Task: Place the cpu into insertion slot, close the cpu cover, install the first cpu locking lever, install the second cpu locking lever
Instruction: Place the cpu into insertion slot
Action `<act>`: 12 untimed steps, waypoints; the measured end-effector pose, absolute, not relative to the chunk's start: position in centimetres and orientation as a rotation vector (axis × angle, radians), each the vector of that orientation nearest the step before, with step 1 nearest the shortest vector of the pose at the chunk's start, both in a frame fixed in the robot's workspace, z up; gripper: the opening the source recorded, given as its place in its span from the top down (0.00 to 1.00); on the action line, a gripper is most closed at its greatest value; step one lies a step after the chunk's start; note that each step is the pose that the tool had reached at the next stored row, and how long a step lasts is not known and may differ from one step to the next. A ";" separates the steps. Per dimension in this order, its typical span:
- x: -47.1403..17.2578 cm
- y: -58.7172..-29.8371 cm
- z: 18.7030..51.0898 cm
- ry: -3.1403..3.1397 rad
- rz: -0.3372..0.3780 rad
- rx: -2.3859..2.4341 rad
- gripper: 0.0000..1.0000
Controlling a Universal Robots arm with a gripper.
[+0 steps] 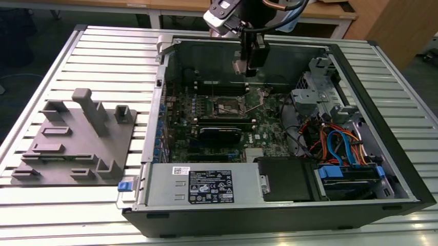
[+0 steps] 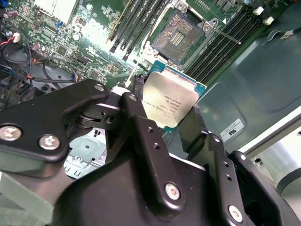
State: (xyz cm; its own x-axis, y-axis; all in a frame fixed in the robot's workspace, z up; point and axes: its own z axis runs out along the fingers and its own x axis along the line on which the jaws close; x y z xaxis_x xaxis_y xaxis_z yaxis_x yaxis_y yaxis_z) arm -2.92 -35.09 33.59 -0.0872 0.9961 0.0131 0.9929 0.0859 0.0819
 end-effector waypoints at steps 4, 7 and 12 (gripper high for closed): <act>-2.9 -35.1 33.6 2.281 0.107 2.091 0.46; -2.9 -35.1 33.5 2.281 0.108 2.091 0.46; -3.0 -35.1 33.1 2.280 0.107 2.091 0.46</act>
State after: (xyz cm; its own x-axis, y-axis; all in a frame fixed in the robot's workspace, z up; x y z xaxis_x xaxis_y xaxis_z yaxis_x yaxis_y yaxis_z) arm -2.97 -35.09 33.15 -0.0868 0.9961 0.0131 0.9930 0.0854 0.0820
